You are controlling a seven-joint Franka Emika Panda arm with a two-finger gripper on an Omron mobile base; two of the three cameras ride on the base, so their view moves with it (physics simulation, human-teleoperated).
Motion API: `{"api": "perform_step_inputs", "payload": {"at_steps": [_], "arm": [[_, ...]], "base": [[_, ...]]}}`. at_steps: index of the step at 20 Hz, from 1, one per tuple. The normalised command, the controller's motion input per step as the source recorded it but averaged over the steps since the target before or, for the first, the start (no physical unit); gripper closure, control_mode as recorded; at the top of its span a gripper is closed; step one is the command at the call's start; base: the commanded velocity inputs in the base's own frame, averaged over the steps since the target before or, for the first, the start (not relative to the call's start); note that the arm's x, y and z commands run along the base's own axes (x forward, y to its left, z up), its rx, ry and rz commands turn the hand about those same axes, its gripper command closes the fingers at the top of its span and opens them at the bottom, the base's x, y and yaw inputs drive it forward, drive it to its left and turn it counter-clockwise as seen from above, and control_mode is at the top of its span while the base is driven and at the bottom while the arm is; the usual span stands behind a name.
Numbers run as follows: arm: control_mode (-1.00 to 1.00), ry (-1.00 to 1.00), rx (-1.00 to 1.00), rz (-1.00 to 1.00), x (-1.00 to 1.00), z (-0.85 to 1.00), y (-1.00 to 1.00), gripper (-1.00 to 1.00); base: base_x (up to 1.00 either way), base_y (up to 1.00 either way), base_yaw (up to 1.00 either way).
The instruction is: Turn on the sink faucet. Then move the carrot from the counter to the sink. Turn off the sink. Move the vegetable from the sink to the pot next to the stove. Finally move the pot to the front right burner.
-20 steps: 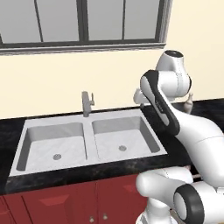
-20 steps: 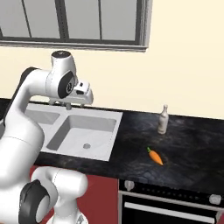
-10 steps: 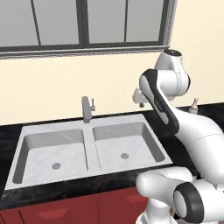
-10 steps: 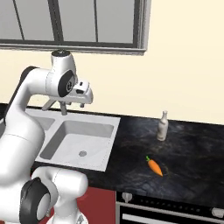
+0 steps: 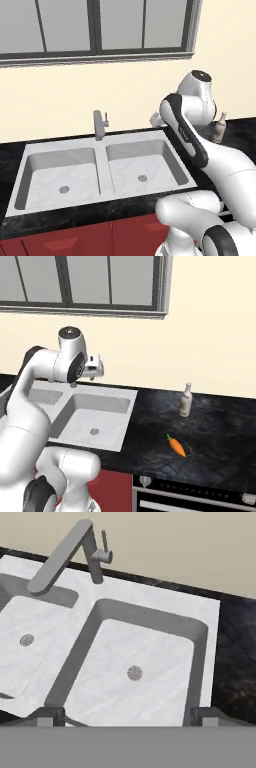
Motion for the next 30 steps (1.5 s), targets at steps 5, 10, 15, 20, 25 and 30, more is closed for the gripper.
{"api": "perform_step_inputs", "payload": {"at_steps": [5,10,15,20,25,30], "arm": [[-1.00,-0.50,0.01,0.48,0.00,-0.48,0.00,-1.00],[-1.00,-0.43,0.03,0.37,0.00,-0.31,0.00,-1.00],[-1.00,-0.20,0.04,0.26,0.33,-0.03,0.00,-1.00],[-1.00,-0.15,0.01,0.21,0.51,-0.03,0.00,-1.00],[-1.00,-0.07,0.00,0.20,0.60,0.00,0.00,-1.00],[-1.00,0.00,0.00,0.12,0.14,0.00,0.00,-1.00]], "base": [[0.00,0.00,0.00],[0.00,0.00,0.00],[0.00,0.00,0.00],[0.00,0.00,0.00],[0.00,0.00,0.00],[0.00,0.00,0.00]]}}
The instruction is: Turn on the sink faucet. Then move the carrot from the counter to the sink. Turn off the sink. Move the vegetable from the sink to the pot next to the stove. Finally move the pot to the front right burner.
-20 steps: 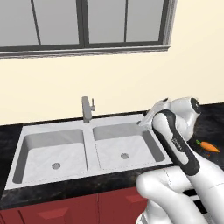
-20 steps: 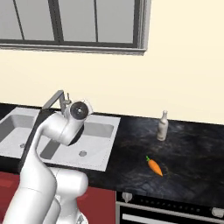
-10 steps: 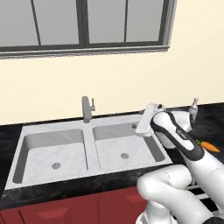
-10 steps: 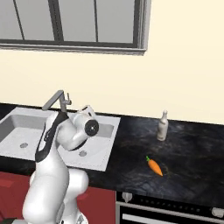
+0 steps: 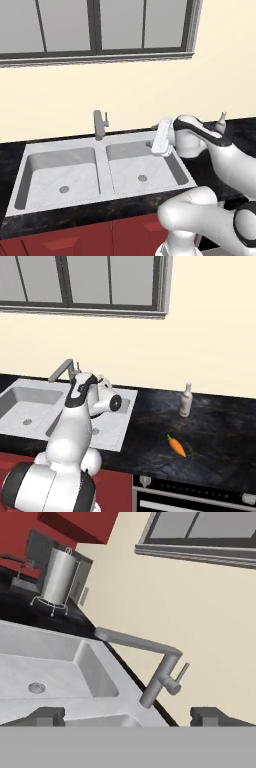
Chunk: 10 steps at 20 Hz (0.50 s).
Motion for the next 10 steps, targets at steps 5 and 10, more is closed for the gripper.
{"api": "perform_step_inputs", "payload": {"at_steps": [5,10], "arm": [[-1.00,0.00,0.00,0.01,0.35,0.00,0.21,-1.00],[-1.00,0.04,0.00,0.00,0.45,0.00,0.24,-1.00]], "base": [[0.00,0.00,0.00],[0.00,0.00,0.00]]}}
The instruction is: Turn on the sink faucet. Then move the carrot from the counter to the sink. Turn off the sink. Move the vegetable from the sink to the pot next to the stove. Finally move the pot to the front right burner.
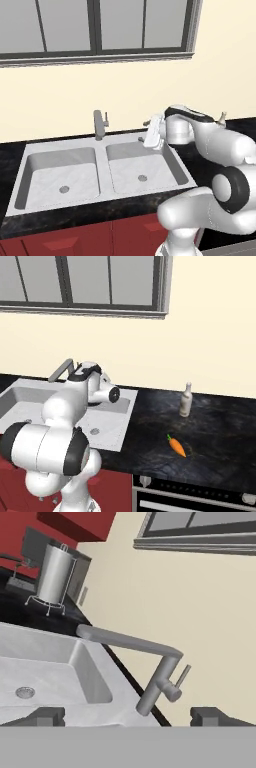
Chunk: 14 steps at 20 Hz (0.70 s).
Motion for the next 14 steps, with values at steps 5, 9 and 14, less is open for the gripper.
{"api": "perform_step_inputs", "payload": {"at_steps": [5,9,14], "arm": [[-1.00,0.03,0.00,0.00,0.51,0.00,0.27,-1.00],[-1.00,0.00,0.00,0.01,0.53,0.00,0.09,-1.00],[-1.00,0.00,0.00,0.05,0.50,0.00,0.07,-1.00]], "base": [[0.00,0.00,0.00],[0.00,0.00,0.00],[0.00,0.00,0.00]]}}
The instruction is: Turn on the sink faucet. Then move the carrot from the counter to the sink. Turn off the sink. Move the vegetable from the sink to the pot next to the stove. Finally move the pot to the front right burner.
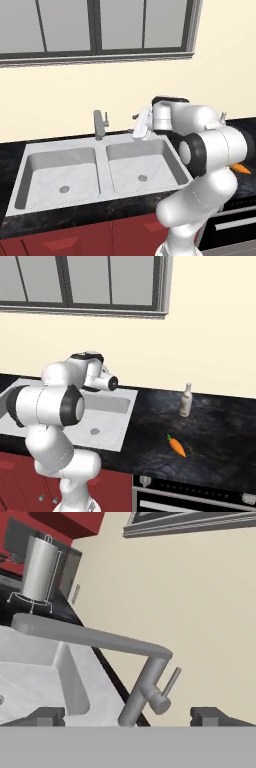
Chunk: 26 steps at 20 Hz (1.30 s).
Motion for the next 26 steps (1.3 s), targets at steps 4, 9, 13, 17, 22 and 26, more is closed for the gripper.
{"api": "perform_step_inputs", "payload": {"at_steps": [4,9,13,17,22,26], "arm": [[-1.00,0.00,0.00,0.06,0.46,0.00,0.09,-1.00],[-1.00,0.00,0.00,0.08,0.46,0.00,0.16,-1.00],[-1.00,0.00,0.00,0.07,0.49,-0.01,0.19,-1.00],[-1.00,0.00,0.00,0.06,0.47,0.00,0.18,-1.00],[-1.00,0.00,0.00,0.06,0.40,-0.01,0.20,-1.00],[-1.00,0.00,0.00,0.05,0.31,-0.03,0.25,-1.00]], "base": [[0.00,0.00,0.00],[0.00,0.00,0.00],[0.00,0.00,0.00],[0.00,0.00,0.00],[0.00,0.00,0.00],[0.00,0.00,0.00]]}}
